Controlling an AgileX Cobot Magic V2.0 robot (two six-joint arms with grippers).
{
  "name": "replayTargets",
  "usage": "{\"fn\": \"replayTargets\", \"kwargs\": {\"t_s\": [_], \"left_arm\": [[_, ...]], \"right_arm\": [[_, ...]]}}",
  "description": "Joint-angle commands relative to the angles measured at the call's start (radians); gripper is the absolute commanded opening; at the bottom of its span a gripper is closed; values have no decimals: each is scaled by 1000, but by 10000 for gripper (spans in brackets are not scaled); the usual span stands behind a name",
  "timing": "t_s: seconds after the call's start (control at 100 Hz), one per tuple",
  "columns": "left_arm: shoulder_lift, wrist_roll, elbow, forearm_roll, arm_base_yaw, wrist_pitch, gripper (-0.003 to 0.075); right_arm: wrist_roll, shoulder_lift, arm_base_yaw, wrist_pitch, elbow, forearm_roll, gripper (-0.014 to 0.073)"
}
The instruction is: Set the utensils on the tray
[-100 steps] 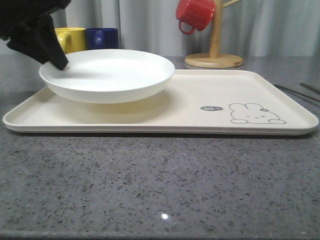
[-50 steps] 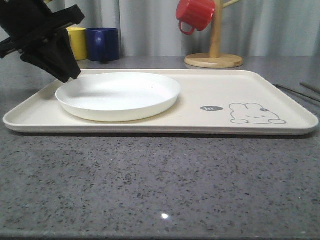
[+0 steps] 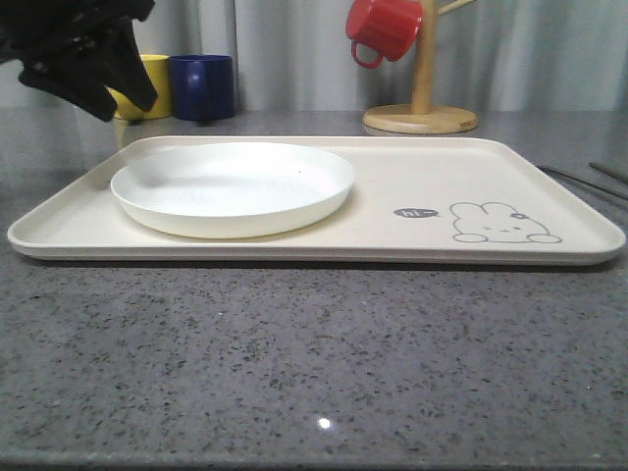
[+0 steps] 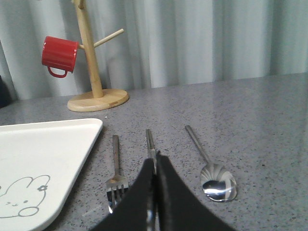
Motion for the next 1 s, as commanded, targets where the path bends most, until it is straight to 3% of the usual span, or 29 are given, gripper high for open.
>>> {"fn": "replayTargets", "kwargs": {"t_s": [0.0, 0.25, 0.37, 0.99], "left_arm": [[-127, 20, 52, -15, -7, -174, 318], [-448, 45, 392, -5, -7, -512, 318], [-609, 45, 535, -5, -7, -605, 318], [-1274, 45, 935, 17, -7, -624, 314]], "right_arm": [[-8, -22, -4, -84, -18, -10, -68], [-8, -22, -4, -84, -18, -10, -68], [-8, -22, -4, -84, -18, -10, -68], [-8, -22, -4, -86, -18, -10, -68]]}}
